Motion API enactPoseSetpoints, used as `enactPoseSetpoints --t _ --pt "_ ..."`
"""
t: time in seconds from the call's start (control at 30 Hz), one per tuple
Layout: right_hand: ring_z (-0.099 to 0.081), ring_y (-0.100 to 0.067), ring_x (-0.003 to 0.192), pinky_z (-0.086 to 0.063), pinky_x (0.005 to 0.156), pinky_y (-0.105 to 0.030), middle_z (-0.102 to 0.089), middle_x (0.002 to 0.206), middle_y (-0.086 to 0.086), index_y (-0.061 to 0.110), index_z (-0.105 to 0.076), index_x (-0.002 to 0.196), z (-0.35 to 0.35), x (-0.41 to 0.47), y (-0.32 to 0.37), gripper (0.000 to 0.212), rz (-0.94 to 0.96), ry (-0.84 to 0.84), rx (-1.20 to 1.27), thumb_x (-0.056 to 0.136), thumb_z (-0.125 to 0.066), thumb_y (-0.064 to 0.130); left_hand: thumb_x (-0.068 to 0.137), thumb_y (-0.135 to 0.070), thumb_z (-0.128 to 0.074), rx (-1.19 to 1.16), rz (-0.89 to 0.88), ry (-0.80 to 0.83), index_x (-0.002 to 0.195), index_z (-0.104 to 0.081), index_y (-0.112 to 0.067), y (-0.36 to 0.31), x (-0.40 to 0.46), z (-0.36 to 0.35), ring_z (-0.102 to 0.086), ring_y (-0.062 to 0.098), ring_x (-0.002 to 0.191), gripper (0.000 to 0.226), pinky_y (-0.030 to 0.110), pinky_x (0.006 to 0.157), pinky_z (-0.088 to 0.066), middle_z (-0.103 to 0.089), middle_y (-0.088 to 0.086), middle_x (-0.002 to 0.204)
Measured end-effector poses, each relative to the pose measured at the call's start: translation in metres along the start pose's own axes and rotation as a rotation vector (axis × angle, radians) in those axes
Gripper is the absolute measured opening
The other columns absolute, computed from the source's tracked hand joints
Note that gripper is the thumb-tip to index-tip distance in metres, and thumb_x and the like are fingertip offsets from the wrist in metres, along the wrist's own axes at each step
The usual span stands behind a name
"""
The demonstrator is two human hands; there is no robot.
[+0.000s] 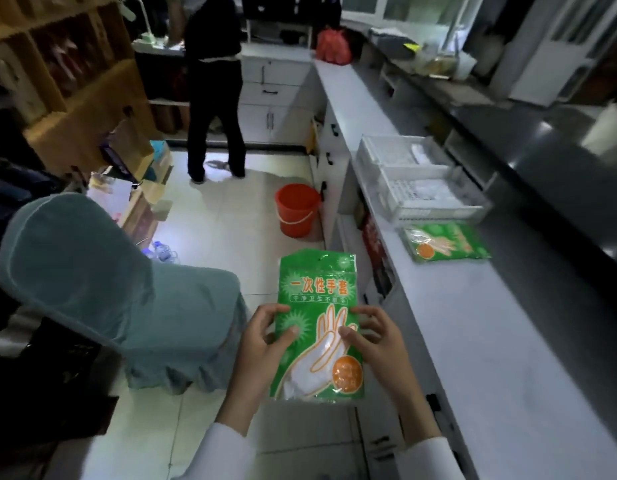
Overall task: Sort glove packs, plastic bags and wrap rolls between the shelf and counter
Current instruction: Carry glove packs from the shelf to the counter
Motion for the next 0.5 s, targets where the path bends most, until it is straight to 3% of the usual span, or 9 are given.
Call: enactPoseSetpoints --t 0.07,0.13,0.2,0.3,0.4,0.5 --pt "-0.074 -0.026 0.083 -0.063 0.07 -0.038 -0.075 0.094 -0.005 0.032 -0.071 0.106 0.02 0.014 -0.005 0.03 -0.023 -0.071 -0.027 0.082 -0.086 0.024 0.088 -0.001 -0.077 0.019 0.019 0.076 0.104 -0.07 -0.034 0.003 0.026 -0.025 -0.074 0.006 0.101 0.037 0.02 0.074 -0.059 -0.076 -0.013 0.11" --pt "-0.073 -0.027 0.087 -0.063 0.072 -0.038 -0.076 0.101 -0.007 0.03 -0.071 0.106 0.042 0.031 -0.013 0.029 -0.035 -0.141 -0.034 0.083 -0.086 0.022 0.088 -0.004 -0.078 0.059 0.047 0.144 0.102 -0.07 -0.037 0.007 0.051 -0.053 -0.073 0.008 0.102 0.037 0.026 0.076 -0.061 -0.076 -0.016 0.11" --pt "-0.072 -0.022 0.085 -0.062 0.071 -0.033 -0.074 0.101 -0.013 0.024 -0.071 0.109 0.064 0.053 -0.02 0.028 -0.047 -0.201 -0.024 0.085 -0.085 0.017 0.086 -0.003 -0.08 0.091 0.052 0.185 0.101 -0.07 -0.033 0.011 0.077 -0.082 -0.073 0.013 0.102 0.035 0.034 0.08 -0.063 -0.076 -0.012 0.107" --pt "-0.072 -0.023 0.086 -0.064 0.074 -0.038 -0.072 0.099 -0.016 0.022 -0.071 0.107 0.095 0.089 -0.028 0.024 -0.075 -0.271 -0.006 0.087 -0.084 0.015 0.082 0.0 -0.082 0.127 0.063 0.229 0.1 -0.069 -0.024 0.006 0.117 -0.124 -0.075 0.017 0.096 0.032 0.036 0.079 -0.063 -0.077 -0.009 0.1" --pt "-0.074 -0.029 0.083 -0.063 0.072 -0.044 -0.074 0.096 -0.015 0.026 -0.071 0.102 0.126 0.123 -0.031 0.02 -0.125 -0.308 0.008 0.089 -0.082 0.016 0.083 -0.002 -0.082 0.206 0.087 0.305 0.098 -0.068 -0.028 -0.003 0.156 -0.164 -0.075 0.01 0.09 0.033 0.034 0.074 -0.064 -0.077 -0.012 0.096" --pt "-0.076 -0.034 0.085 -0.065 0.068 -0.046 -0.075 0.095 -0.013 0.027 -0.069 0.1 0.159 0.152 -0.03 0.017 -0.167 -0.351 0.038 0.09 -0.082 0.02 0.084 0.0 -0.079 0.257 0.077 0.376 0.098 -0.067 -0.027 -0.011 0.189 -0.207 -0.075 0.016 0.095 0.033 0.041 0.08 -0.064 -0.077 -0.008 0.1"
Point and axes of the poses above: each hand's wrist, its own x-axis towards the middle knuckle, its own z-axis out of the back of the hand, y = z × x, the point moved 2 cm from there along x, towards the middle knuckle
